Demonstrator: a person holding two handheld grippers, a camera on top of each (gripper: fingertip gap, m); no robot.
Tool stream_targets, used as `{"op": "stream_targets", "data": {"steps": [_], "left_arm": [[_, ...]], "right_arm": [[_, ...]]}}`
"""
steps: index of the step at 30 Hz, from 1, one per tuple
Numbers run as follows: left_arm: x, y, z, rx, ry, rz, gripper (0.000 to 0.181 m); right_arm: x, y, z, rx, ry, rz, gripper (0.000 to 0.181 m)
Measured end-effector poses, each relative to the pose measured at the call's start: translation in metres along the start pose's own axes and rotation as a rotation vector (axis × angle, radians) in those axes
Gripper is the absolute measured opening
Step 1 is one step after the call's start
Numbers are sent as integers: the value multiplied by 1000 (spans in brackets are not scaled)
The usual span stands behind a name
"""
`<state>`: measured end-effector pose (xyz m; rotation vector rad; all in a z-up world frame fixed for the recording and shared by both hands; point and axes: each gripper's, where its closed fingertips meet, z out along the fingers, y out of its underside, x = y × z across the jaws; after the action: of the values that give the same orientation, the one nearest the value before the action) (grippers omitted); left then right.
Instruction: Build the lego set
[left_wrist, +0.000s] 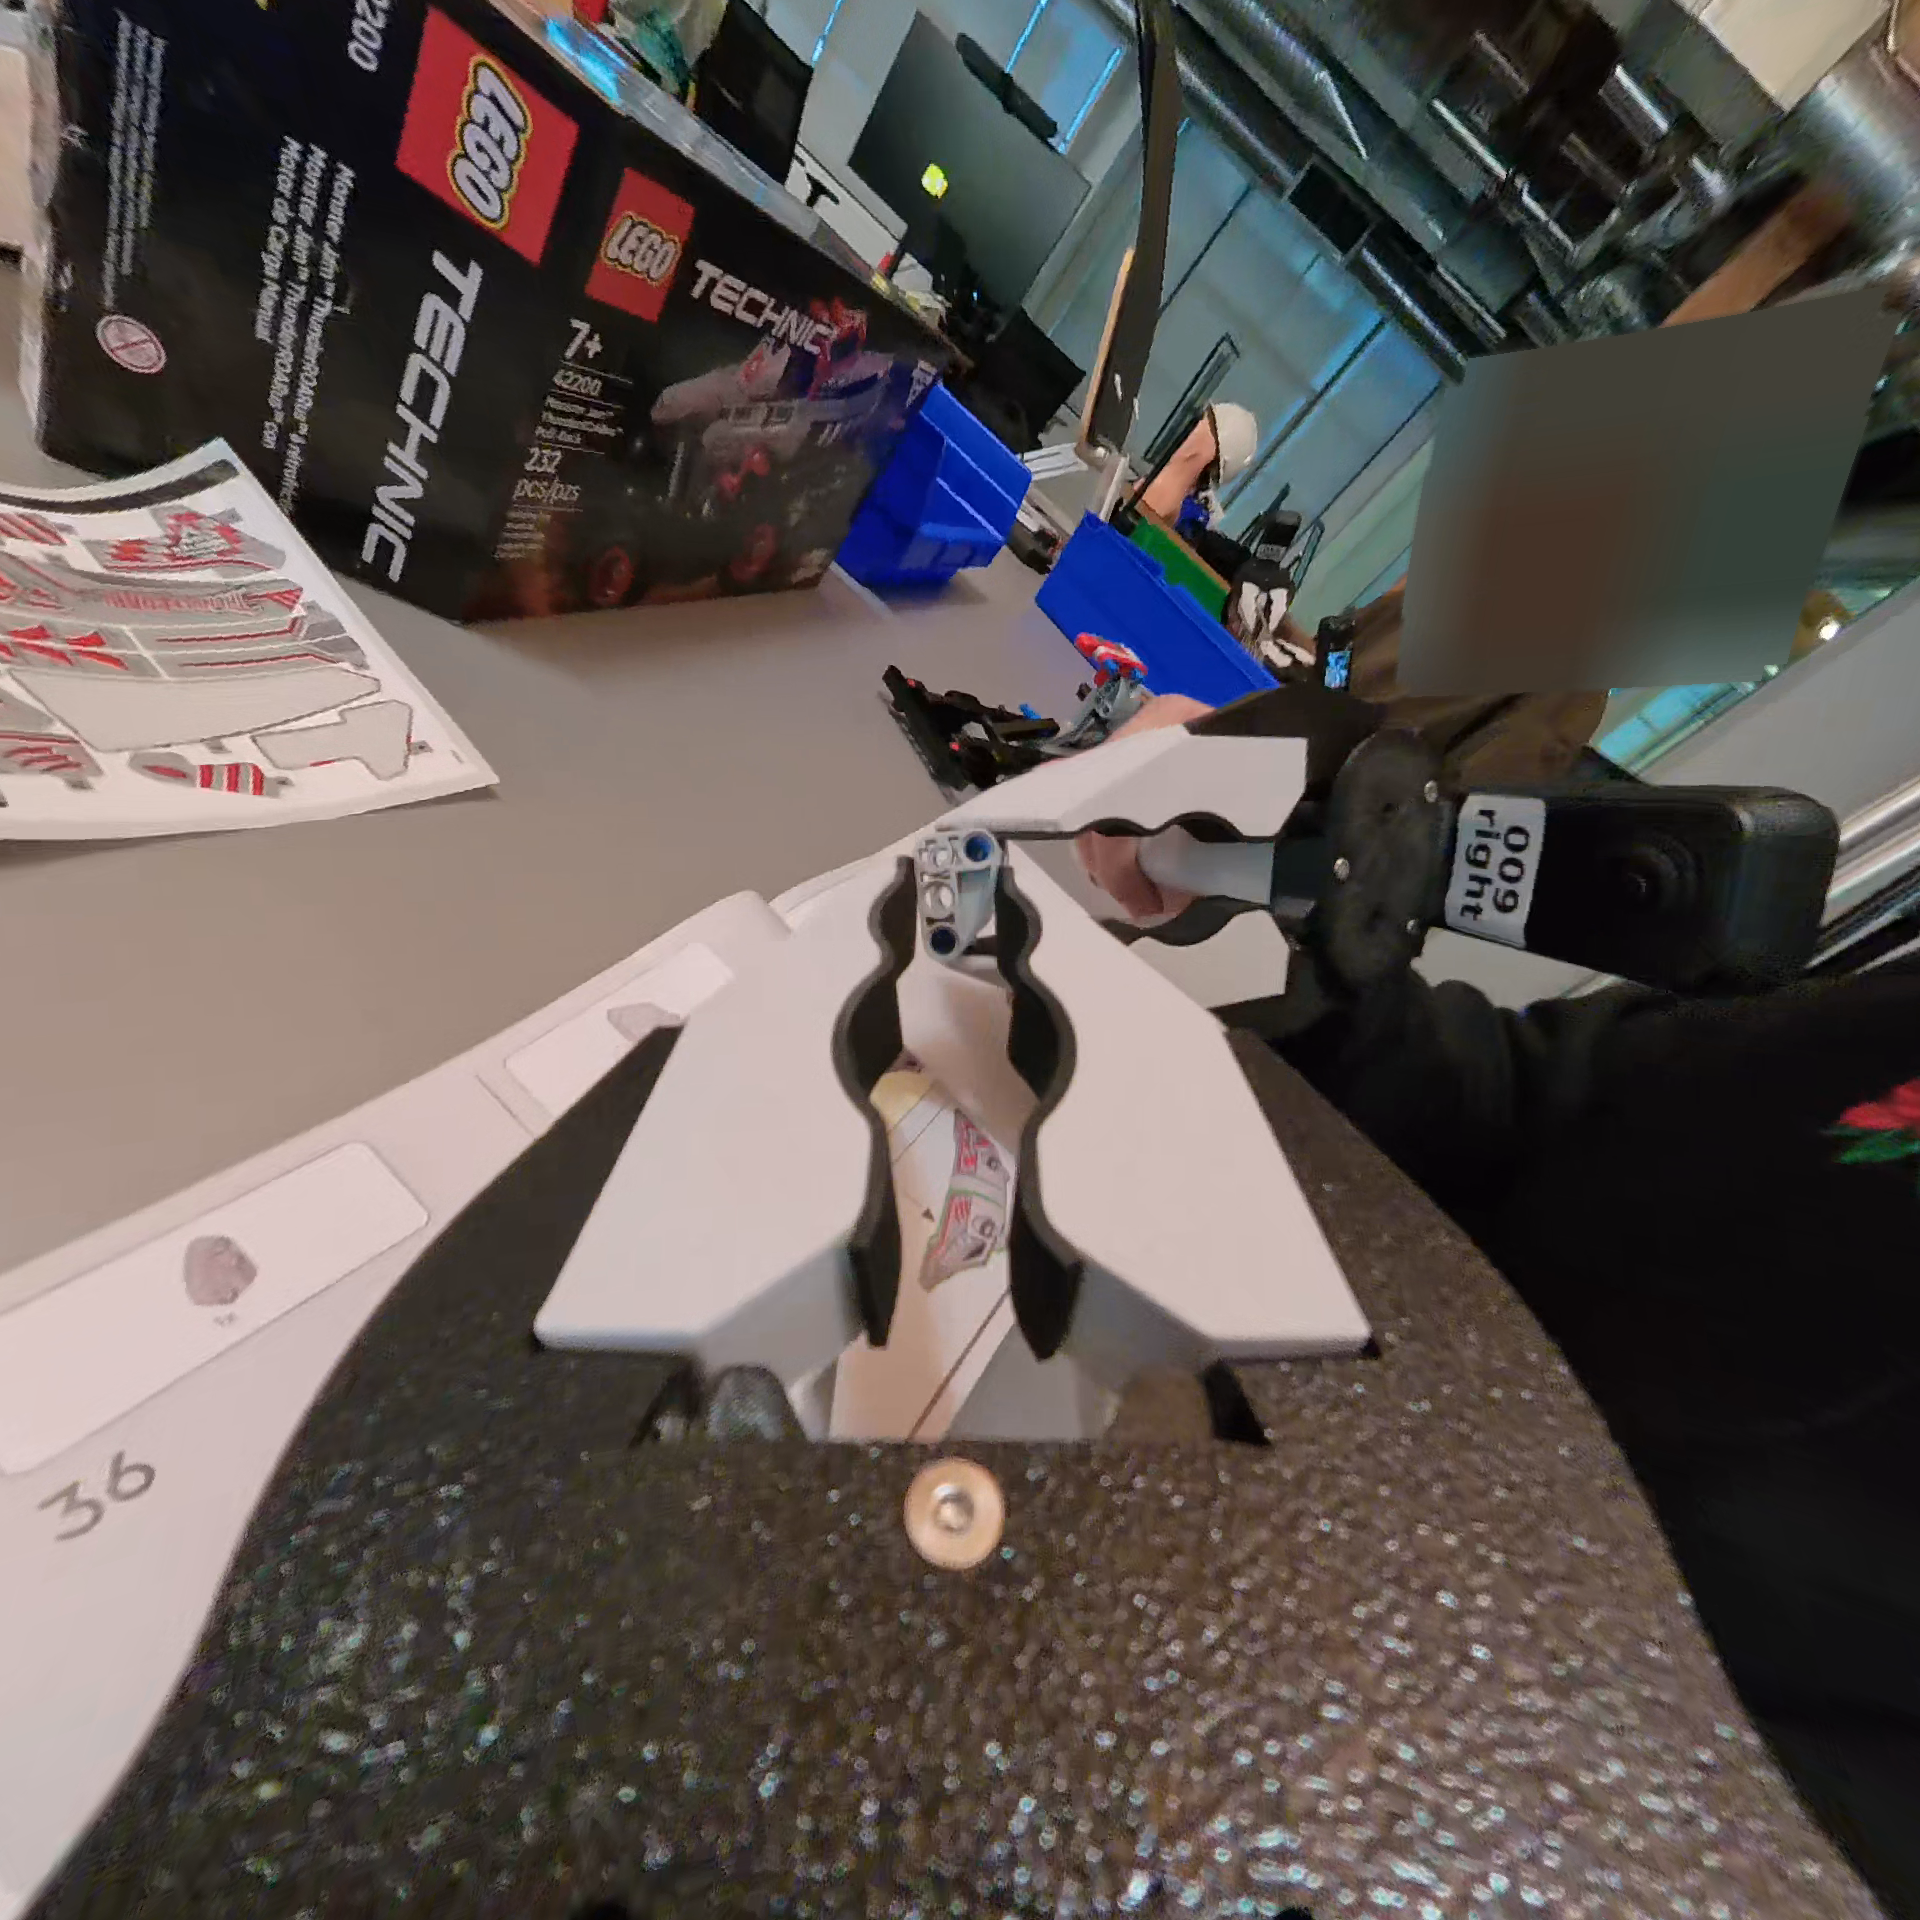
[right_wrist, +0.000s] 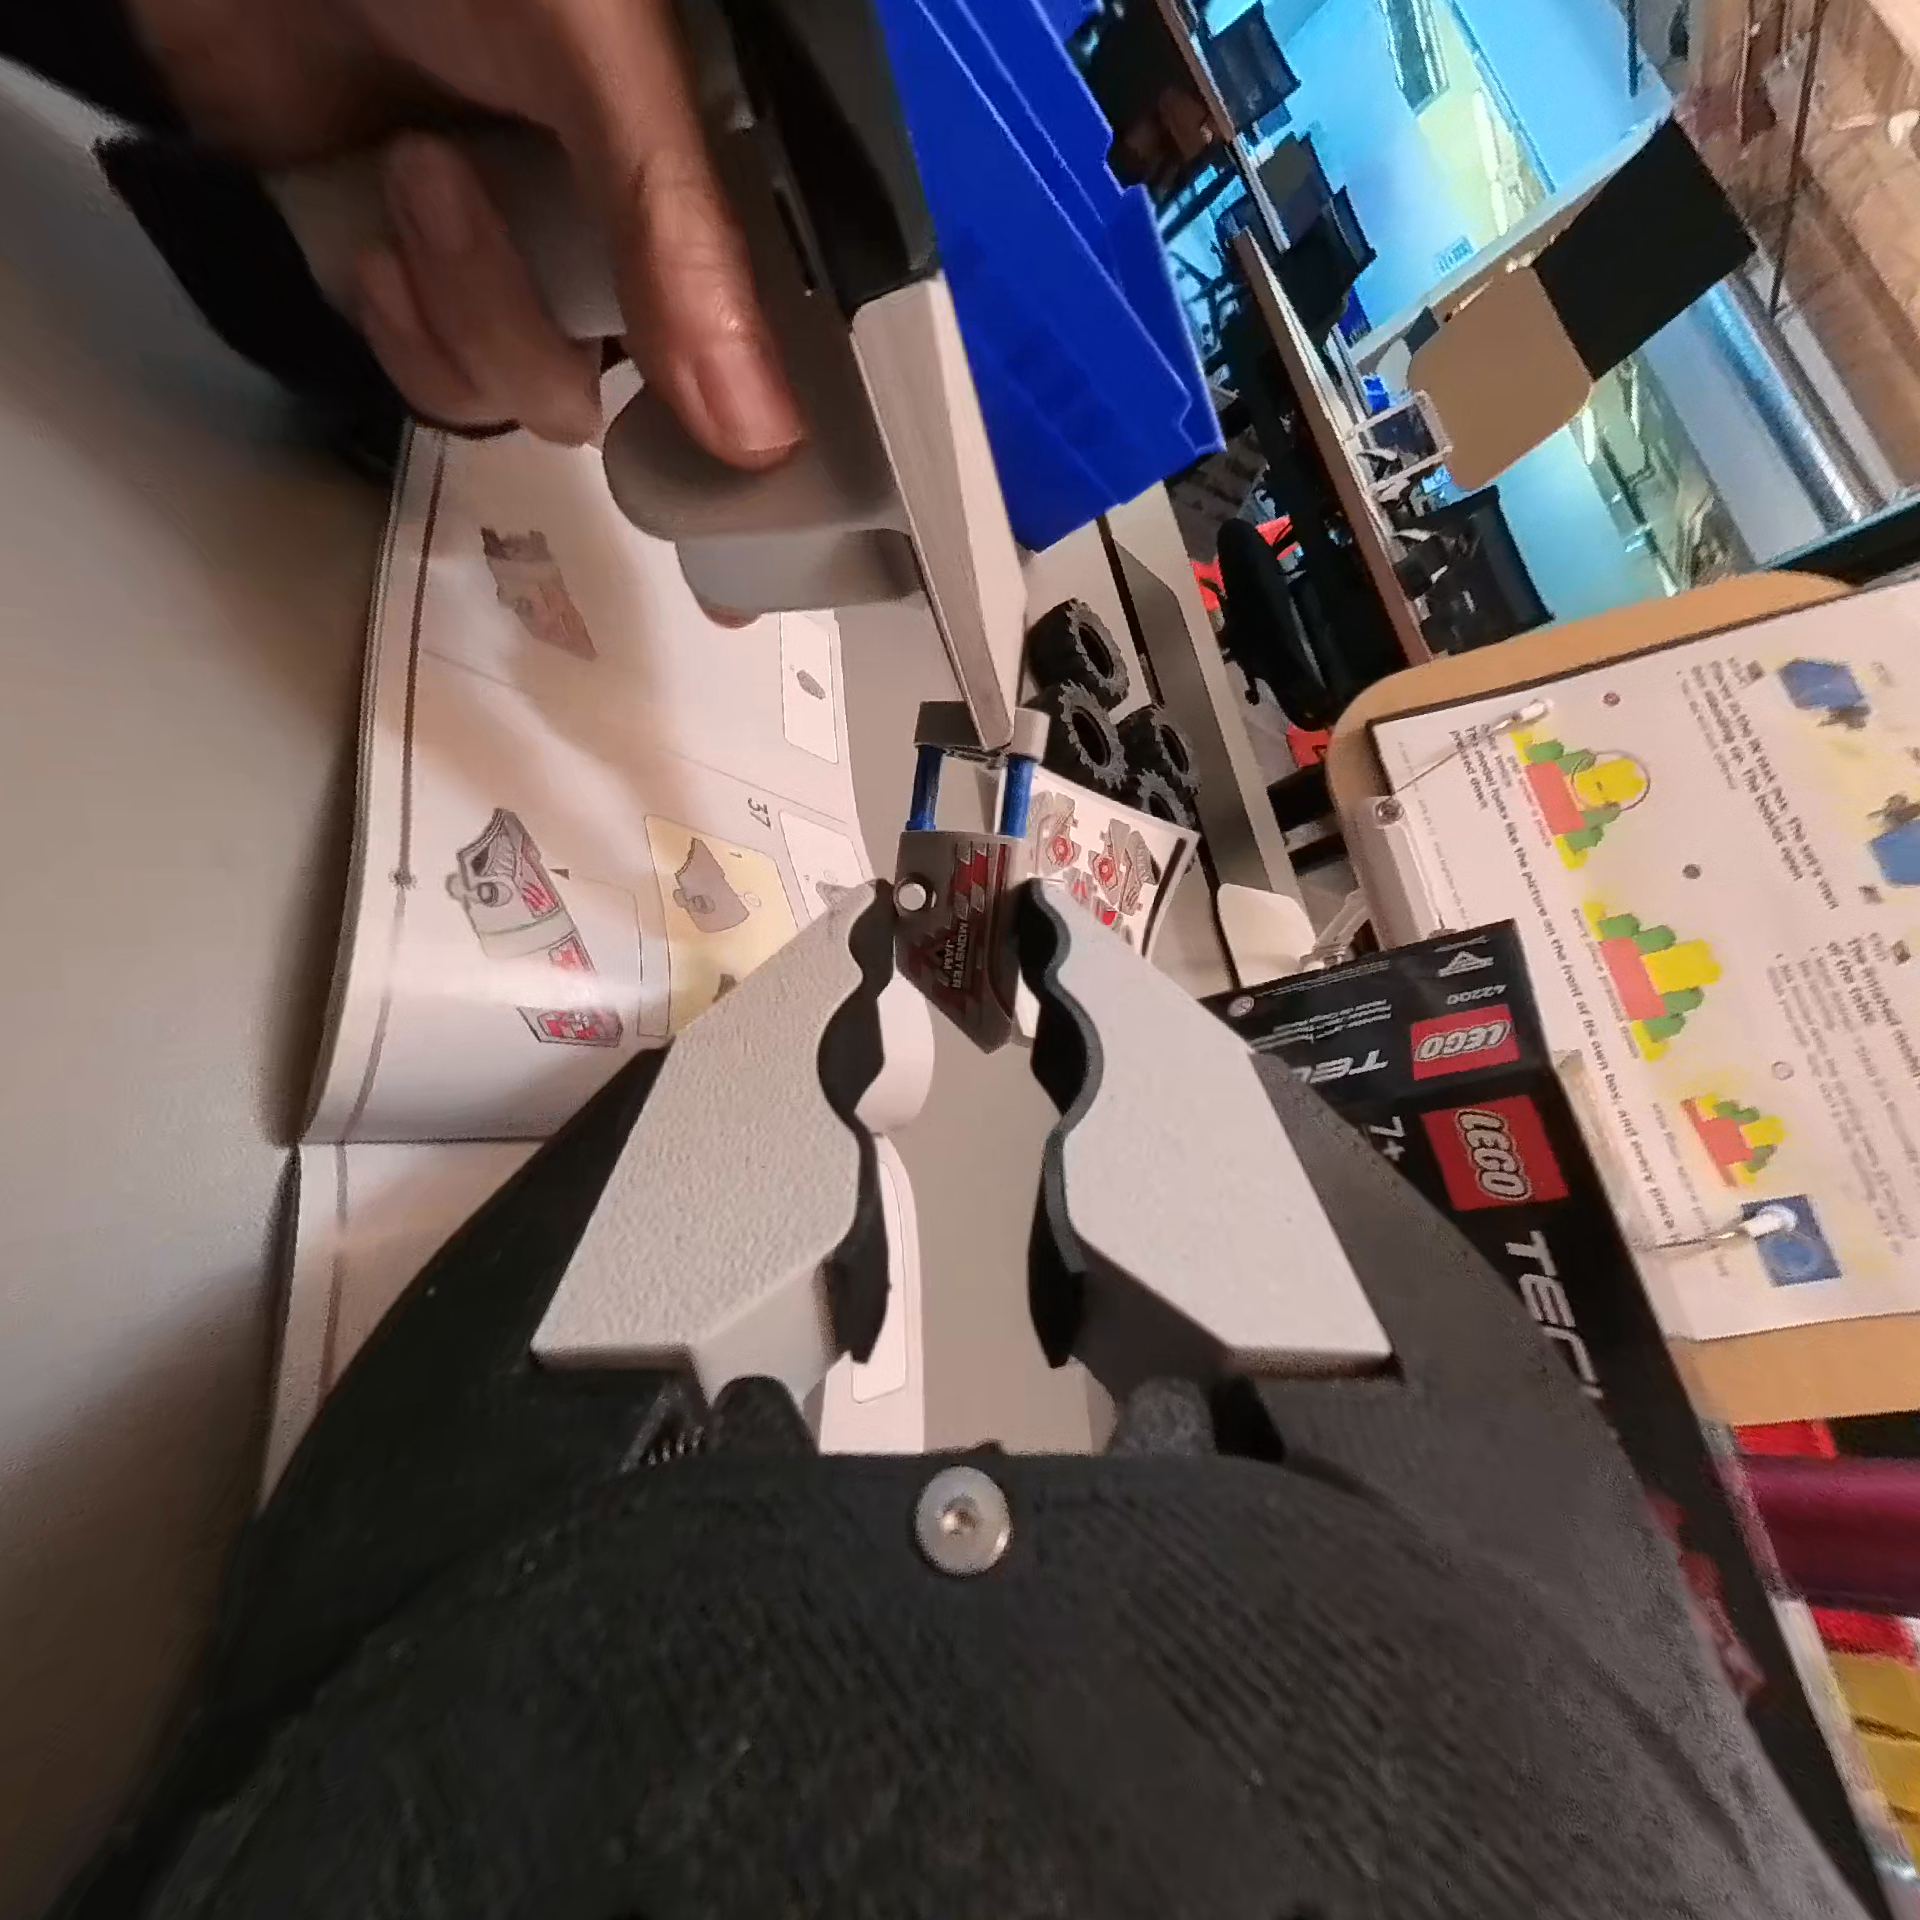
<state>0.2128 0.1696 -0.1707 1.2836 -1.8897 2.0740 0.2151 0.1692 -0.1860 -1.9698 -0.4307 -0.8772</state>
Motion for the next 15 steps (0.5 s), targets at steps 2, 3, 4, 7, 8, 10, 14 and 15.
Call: {"op": "stream_targets", "data": {"steps": [2, 3, 4, 7, 8, 10, 14, 15], "left_arm": [[3, 1, -1, -11, 17, 19, 12], [6, 0, -2, -10, 36, 15, 12], [8, 1, -2, -17, 56, 7, 12], [6, 8, -2, -64, 39, 52, 12], [8, 8, -2, -69, 41, 73, 12], [25, 7, -3, -65, 148, 71, 12], [23, 9, 15, -79, -3, 237, 13], [25, 5, 15, -66, -6, 237, 13]], "right_arm": [[0, -2, -1, 28, -13, 2, 22], [0, -4, -3, 43, -16, -4, 23], [0, -5, -4, 50, -17, -41, 23], [-5, 0, -4, 22, -36, -98, 22], [-5, -1, -4, 37, -50, -63, 22], [-6, -10, -7, 117, -88, 28, 22], [1, 6, 0, 9, -21, -29, 21], [2, 2, -1, 47, -41, 50, 21]]}}
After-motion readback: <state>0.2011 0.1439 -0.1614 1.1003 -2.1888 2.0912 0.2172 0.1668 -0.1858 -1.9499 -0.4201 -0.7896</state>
